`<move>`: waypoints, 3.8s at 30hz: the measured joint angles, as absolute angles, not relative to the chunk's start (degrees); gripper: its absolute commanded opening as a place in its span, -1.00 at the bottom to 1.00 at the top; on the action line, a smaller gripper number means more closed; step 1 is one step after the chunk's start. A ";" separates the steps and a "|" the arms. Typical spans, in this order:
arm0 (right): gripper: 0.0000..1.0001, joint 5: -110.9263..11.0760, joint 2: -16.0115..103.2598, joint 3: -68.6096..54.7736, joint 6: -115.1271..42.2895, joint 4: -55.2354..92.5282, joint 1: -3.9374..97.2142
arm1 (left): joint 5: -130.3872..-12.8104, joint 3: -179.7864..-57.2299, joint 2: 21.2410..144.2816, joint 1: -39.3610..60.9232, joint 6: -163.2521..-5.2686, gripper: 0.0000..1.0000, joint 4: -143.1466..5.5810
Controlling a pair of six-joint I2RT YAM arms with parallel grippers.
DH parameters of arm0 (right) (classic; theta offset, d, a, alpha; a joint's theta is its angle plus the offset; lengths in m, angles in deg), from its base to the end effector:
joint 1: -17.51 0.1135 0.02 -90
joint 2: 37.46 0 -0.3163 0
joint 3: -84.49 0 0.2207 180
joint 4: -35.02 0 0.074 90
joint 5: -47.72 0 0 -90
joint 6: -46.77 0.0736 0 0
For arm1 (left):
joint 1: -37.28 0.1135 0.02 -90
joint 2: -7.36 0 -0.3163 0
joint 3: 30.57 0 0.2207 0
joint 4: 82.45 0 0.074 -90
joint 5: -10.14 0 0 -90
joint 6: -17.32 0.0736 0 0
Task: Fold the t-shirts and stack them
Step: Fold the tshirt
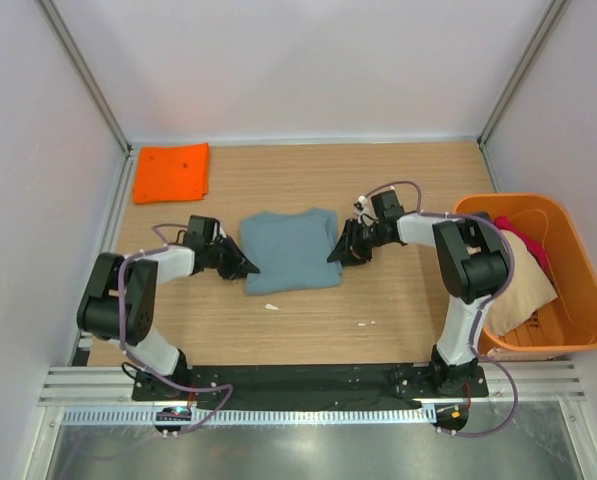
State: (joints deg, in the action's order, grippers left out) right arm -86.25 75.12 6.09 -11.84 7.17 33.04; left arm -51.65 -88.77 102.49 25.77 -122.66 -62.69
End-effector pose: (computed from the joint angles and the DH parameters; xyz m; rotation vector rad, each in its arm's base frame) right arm 0.3559 0.1519 0.1694 0.1045 2.7338 1.2780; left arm 0.2880 -0.0941 0.1799 -0.7020 2.6315 -1.0019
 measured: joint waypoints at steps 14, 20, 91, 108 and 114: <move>0.51 -78.97 51.88 13.82 -16.60 -6.74 36.89 | -55.50 -85.85 76.87 25.79 -118.15 0.08 -36.68; 0.12 -76.65 64.89 -2.57 -22.24 -9.14 36.84 | -61.14 -99.33 84.59 27.22 -109.59 -0.31 -33.18; -0.97 -71.50 43.51 0.38 -8.51 -13.84 46.66 | -58.01 -103.44 72.70 28.51 -108.25 -1.00 -24.48; -0.98 -71.04 52.06 -7.20 -7.18 -15.59 44.87 | -59.57 -113.10 80.26 28.24 -108.32 -1.00 -23.83; -0.98 -71.80 55.18 -8.08 -7.44 -16.53 42.40 | -59.76 -115.33 84.91 28.26 -108.69 -1.00 -25.97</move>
State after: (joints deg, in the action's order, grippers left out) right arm -71.80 55.18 -8.08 -7.44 -16.53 42.40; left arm -59.76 -115.33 84.91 28.26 -108.69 -25.97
